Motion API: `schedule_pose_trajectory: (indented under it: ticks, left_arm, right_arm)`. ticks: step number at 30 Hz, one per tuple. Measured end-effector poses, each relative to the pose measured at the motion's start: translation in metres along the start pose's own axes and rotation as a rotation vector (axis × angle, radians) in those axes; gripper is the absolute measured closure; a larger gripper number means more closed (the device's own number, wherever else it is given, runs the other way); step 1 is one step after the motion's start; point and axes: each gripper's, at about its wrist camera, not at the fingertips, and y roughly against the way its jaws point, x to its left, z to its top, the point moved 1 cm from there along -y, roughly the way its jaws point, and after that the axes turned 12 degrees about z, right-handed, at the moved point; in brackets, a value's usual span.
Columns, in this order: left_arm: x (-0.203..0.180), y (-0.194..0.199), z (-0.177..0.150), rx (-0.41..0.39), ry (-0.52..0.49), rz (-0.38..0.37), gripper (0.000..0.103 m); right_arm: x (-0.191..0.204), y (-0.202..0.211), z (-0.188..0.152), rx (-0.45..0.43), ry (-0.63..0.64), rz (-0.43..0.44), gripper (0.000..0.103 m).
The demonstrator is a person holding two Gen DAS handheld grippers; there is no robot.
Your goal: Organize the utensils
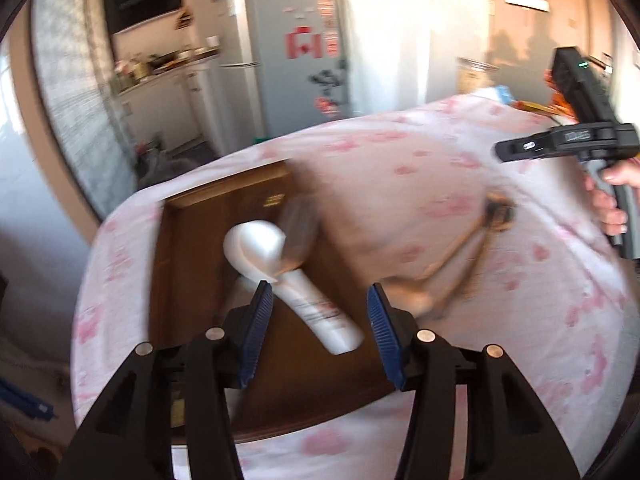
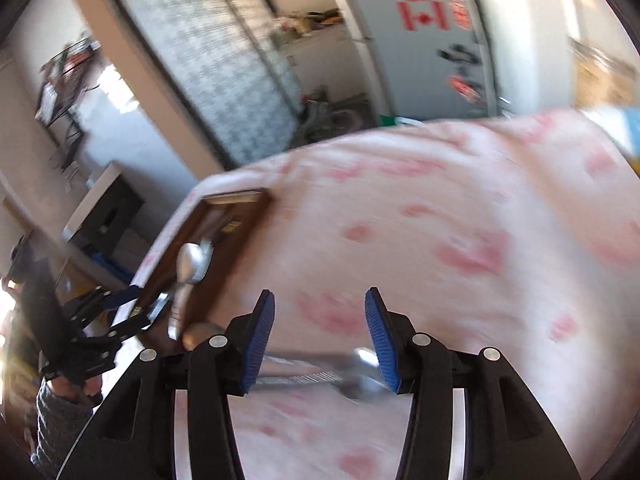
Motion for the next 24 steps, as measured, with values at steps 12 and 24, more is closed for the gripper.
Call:
schedule_pose_trajectory:
  ticks: [12, 24]
  left_arm:
    - [-0.115, -0.021, 0.016, -0.006, -0.158, -0.18, 0.048]
    - [-0.153, -0.052, 0.029, 0.023, -0.183, -0.247, 0.048]
  right_arm:
    - [-0.028, 0.009, -0.046, 0.044, -0.146, 0.08, 0.055]
    - [-0.054, -0.006, -0.037, -0.022, -0.351, 0.183, 0.05]
